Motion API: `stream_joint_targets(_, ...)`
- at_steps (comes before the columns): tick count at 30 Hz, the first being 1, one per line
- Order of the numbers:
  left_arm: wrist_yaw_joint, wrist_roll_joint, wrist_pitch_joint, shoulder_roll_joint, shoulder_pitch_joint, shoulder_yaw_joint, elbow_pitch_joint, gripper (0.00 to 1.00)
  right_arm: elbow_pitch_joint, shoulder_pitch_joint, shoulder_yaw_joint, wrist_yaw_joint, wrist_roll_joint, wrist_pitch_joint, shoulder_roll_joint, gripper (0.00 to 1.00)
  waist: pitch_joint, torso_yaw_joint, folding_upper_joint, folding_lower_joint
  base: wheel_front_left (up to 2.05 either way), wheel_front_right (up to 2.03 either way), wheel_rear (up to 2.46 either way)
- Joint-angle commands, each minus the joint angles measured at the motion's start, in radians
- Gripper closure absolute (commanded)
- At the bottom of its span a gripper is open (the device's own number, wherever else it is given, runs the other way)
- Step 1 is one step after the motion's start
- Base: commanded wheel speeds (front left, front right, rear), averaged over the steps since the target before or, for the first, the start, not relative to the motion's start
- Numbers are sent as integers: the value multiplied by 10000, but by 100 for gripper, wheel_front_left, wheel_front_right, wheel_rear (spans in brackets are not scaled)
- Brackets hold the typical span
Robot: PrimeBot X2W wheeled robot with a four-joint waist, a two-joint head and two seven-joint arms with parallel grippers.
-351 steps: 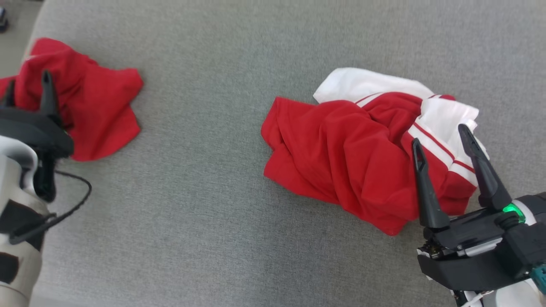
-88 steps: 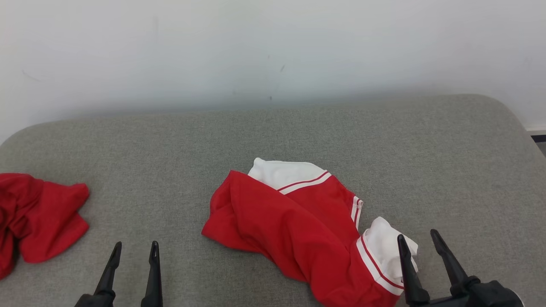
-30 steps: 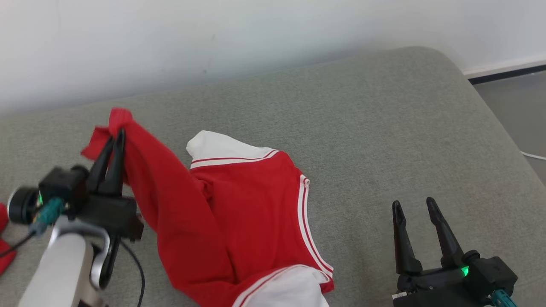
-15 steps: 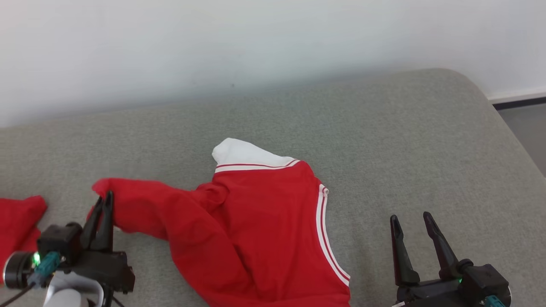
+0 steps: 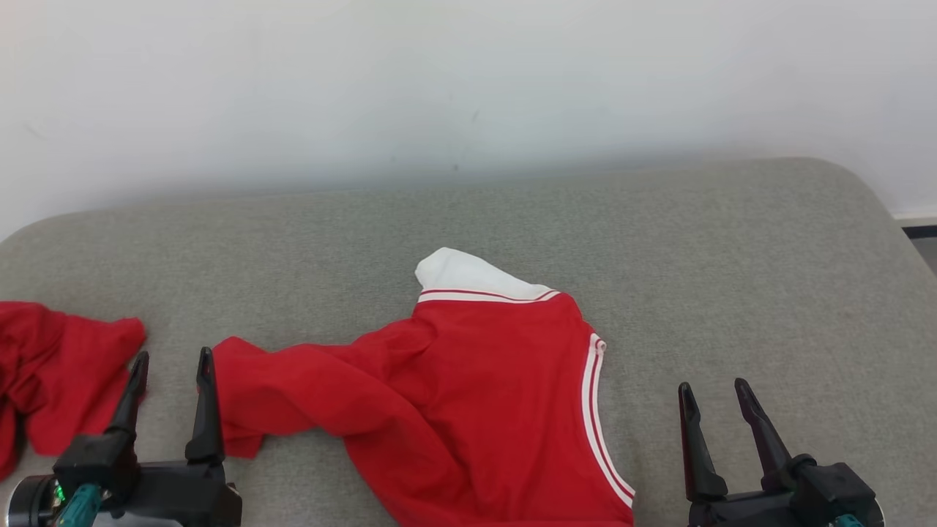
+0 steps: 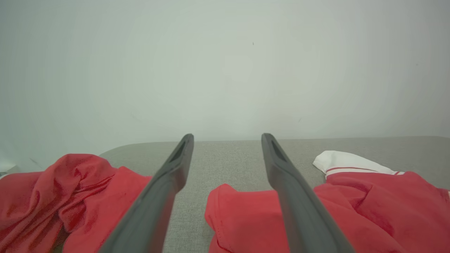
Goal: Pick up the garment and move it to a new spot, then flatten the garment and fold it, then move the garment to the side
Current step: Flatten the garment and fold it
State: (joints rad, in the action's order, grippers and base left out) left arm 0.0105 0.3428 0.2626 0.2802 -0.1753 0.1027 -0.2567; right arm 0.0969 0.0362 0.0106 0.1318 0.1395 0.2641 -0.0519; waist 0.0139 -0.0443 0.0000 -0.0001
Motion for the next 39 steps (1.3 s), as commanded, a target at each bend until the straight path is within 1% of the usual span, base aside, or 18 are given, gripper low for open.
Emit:
stream_joint_targets(1,90,-256,32,-132,320,-160,363,0,10,74,20,-23,-17,3,25,0,-66,224,0,1,0,0,0)
stream_joint_targets(4,224,-578,33,-387,724,-486,1058,0,86,82,61,-23,-63,1,2,0,-32,388,0,1,0,0,0)
stream_joint_targets(5,224,-578,33,-387,724,-486,1058,0,86,82,61,-23,-63,1,2,0,-32,388,0,1,0,0,0)
stream_joint_targets(9,312,-1129,33,-704,1358,-832,1658,0,288,12,120,-23,-101,3,-47,0,40,525,0,1,0,0,0)
stream_joint_targets(15,140,-1495,33,-1281,2030,-1389,1983,0,744,-95,171,-23,-99,3,-82,0,68,696,0,1,0,0,0)
stream_joint_targets(17,-47,-1662,33,-1345,2204,-1418,1977,0,920,-156,161,-23,-103,3,-99,0,49,757,0,1,0,0,0)
stream_joint_targets(19,-126,-1878,33,-1414,2259,-1482,1931,0,1159,-274,49,-23,-102,3,-159,0,34,796,0,1,0,0,0)
stream_joint_targets(24,-343,-2341,33,-1458,2281,-1393,1745,0,2024,-1190,-376,-23,-9,-111,-578,0,58,857,0,1,0,0,0)
stream_joint_targets(29,-518,-2505,33,-1623,1989,-1335,1574,0,3004,-2549,-576,-23,62,-1015,-1051,0,218,1014,0,1,0,0,0)
stream_joint_targets(32,-613,-2609,33,-1691,1875,-1290,1445,0,3856,-3341,-674,-23,37,-1596,-1279,0,321,1177,0,1,0,0,0)
stream_joint_targets(39,-787,-2736,33,-1838,1700,-1221,1167,0,6038,-4736,-962,-23,170,-2019,-1593,0,539,1590,0,1,0,0,0)
